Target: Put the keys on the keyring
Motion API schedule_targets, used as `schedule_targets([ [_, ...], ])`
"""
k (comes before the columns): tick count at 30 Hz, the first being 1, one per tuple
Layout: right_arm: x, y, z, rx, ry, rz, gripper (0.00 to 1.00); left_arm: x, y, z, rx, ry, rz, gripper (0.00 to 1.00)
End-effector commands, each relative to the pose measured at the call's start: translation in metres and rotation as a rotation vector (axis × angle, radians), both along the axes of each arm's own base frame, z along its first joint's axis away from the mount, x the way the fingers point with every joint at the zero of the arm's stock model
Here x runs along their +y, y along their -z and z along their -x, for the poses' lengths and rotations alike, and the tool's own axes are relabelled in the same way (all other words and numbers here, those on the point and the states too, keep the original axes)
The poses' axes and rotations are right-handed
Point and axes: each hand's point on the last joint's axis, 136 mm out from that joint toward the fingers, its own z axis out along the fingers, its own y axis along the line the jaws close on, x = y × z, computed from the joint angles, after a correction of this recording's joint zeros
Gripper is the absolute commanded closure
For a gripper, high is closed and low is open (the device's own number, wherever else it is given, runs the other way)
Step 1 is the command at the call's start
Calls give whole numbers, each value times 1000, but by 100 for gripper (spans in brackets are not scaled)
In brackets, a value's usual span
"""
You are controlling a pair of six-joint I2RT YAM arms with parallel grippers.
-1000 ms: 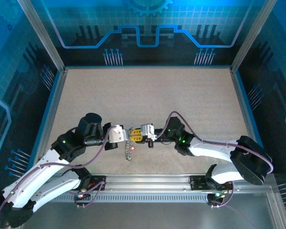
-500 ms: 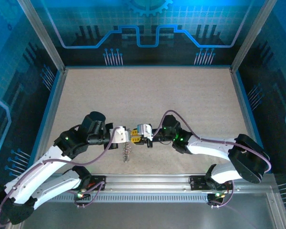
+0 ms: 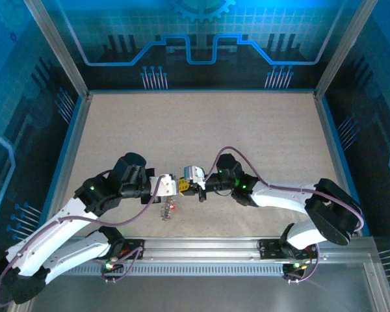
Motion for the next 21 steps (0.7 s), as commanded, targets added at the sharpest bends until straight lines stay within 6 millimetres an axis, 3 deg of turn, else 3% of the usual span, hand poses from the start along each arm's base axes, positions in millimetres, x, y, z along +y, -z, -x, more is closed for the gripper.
schedule_targets([
  [1,1,-44,2,-74,-16,-182,100,-15,-26,6,-30,31,140,97],
  [3,-2,-51,6,-101,-17,-227,100,-13,-26,7,-46,20,167,76],
  [7,-7,-56,4,-141,22,-249,100,-9,-34,10,-79,3,216,55],
  [10,-10,-57,6,-168,22,-249,100,-8,-40,12,-100,6,238,47],
  [14,-9,-56,5,-190,36,-237,100,-14,-52,13,-110,34,265,49],
  [21,-6,-54,12,-238,37,-209,100,-22,-46,15,-16,66,229,70],
])
